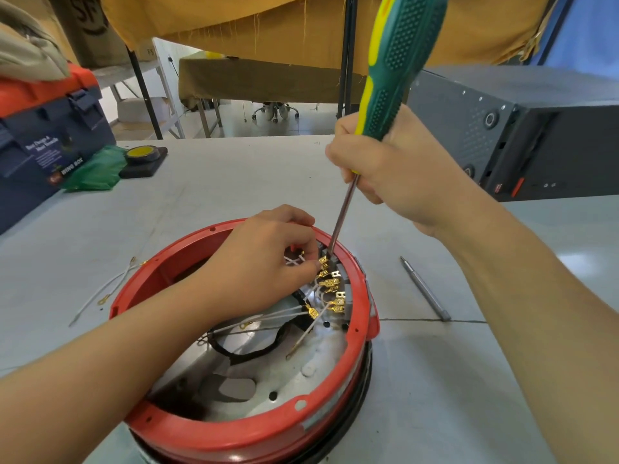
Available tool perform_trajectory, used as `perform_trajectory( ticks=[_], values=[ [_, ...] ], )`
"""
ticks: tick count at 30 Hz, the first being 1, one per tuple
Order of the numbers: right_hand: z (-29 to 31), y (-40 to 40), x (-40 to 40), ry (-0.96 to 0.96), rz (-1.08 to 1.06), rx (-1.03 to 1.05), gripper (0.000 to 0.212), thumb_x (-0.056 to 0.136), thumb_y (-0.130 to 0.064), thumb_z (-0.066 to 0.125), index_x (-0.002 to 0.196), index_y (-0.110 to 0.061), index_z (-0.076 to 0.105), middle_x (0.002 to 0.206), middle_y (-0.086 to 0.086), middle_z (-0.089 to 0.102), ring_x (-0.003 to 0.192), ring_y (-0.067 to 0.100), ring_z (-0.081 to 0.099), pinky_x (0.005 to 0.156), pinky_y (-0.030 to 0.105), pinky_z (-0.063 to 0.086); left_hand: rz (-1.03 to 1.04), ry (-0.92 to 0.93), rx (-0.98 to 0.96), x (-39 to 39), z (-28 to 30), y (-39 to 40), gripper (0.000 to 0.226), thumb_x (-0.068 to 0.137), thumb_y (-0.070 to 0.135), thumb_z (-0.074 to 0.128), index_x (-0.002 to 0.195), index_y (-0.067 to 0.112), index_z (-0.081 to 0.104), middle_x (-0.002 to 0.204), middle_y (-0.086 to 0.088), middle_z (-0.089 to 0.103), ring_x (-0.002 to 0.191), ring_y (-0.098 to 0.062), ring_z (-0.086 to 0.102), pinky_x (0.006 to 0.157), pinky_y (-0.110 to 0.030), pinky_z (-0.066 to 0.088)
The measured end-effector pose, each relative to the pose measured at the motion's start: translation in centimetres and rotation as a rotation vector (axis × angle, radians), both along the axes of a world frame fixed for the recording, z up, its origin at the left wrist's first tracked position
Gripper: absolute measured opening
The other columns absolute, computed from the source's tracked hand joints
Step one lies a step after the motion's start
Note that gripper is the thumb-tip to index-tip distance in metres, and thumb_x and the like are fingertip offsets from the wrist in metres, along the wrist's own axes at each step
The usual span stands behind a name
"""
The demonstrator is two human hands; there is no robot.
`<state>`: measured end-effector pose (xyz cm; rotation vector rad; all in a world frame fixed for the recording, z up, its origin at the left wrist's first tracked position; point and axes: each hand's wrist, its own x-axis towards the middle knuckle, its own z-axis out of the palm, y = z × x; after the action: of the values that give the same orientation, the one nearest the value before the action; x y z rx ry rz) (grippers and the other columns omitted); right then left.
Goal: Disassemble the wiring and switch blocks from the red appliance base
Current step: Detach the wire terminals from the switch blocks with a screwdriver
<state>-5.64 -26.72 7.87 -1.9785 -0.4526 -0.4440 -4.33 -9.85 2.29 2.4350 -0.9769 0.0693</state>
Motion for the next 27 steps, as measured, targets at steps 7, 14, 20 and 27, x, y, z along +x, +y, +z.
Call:
perform_trajectory(
  ticks=[7, 14, 20, 27],
  values=[
    [-1.0, -1.5, 0.5, 0.162, 0.02, 0.252, 0.036, 0.086, -0.003, 0.048, 0.052, -0.012, 0.04, 0.037, -0.009, 0.025, 0.034, 0.011, 0.018, 0.043, 0.017, 0.02, 0.01, -0.014, 0.005, 0.0, 0.0, -0.1, 0.01, 0.081, 0.024, 0.062, 0.073, 0.021, 0.067, 0.122, 0.009, 0.054, 0.097, -0.009, 0.058, 0.087, -0.033, 0.046],
    [-1.3, -1.9, 1.3, 0.231, -0.002, 0.321, 0.036, 0.084, -0.007, 0.048, 0.05, -0.014, 0.04, 0.035, -0.006, 0.025, 0.034, 0.012, 0.016, 0.042, 0.018, 0.02, 0.006, -0.009, 0.016, 0.1, 0.0, 0.0, 0.01, 0.081, 0.026, 0.061, 0.073, 0.024, 0.067, 0.121, 0.012, 0.054, 0.089, -0.007, 0.061, 0.083, -0.029, 0.048],
    [-1.6, -2.2, 1.1, 0.266, -0.048, 0.379, 0.034, 0.085, -0.004, 0.045, 0.053, -0.011, 0.037, 0.035, -0.005, 0.022, 0.038, 0.014, 0.013, 0.043, 0.02, 0.018, 0.004, -0.003, 0.028, 0.2, 0.0, 0.1, 0.01, 0.081, 0.026, 0.06, 0.074, 0.024, 0.067, 0.122, 0.012, 0.054, 0.089, -0.008, 0.061, 0.084, -0.031, 0.048],
    [-1.8, -1.9, -0.8, 0.117, -0.055, 0.303, 0.032, 0.078, -0.013, 0.051, 0.048, -0.015, 0.042, 0.037, -0.006, 0.028, 0.032, 0.008, 0.022, 0.042, 0.016, 0.023, 0.003, -0.004, 0.028, 0.1, 0.0, 0.1, 0.01, 0.082, 0.027, 0.06, 0.074, 0.025, 0.066, 0.121, 0.014, 0.053, 0.091, -0.008, 0.06, 0.085, -0.033, 0.048]
  ],
)
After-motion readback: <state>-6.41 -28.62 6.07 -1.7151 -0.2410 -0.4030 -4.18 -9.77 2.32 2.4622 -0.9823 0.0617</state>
